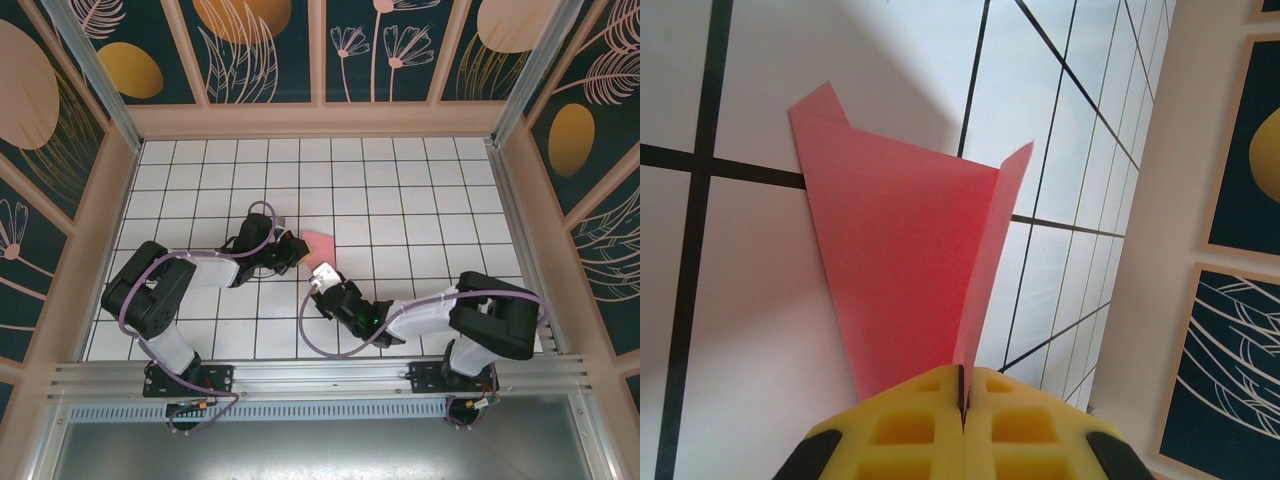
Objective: Fold a paper plane with a square sheet of paper (pick it up from the middle)
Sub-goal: Fold the wing for the fifth time at the center of the table.
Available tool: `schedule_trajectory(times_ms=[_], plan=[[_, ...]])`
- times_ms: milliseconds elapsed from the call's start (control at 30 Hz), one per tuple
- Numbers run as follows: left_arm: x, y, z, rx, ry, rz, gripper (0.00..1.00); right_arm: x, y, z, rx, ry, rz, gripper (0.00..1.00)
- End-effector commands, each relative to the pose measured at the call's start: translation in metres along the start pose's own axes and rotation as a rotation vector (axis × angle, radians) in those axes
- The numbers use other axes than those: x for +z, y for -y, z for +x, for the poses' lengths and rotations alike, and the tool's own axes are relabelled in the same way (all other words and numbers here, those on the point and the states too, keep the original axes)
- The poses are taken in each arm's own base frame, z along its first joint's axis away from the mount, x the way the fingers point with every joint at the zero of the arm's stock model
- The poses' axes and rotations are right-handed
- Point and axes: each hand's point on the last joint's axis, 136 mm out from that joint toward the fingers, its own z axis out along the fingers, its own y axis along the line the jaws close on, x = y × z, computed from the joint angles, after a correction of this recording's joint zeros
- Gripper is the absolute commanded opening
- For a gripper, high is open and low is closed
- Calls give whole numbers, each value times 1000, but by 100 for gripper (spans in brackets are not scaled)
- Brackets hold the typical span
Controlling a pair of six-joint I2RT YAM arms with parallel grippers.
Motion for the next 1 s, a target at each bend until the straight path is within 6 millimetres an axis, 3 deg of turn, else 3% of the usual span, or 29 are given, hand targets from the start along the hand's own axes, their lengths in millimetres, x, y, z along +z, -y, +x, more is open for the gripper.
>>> schedule_trajectory(times_ms=[0,133,533,767,967], plan=[[-3,4,-1,8,1,6,2,7,6,-5,-49,7,86,42],[-4,3,-1,8,4,2,2,15,12,6,-68,-18,152,39],[-4,0,0,5,1,-5,3,21,11,11,-48,-23,166,25],[-4,2,-1,6,5,-4,3,22,12,11,-29,-23,167,11],[-13,-2,-5,21,45,-51,16,20,14,12,8,-25,147,2]])
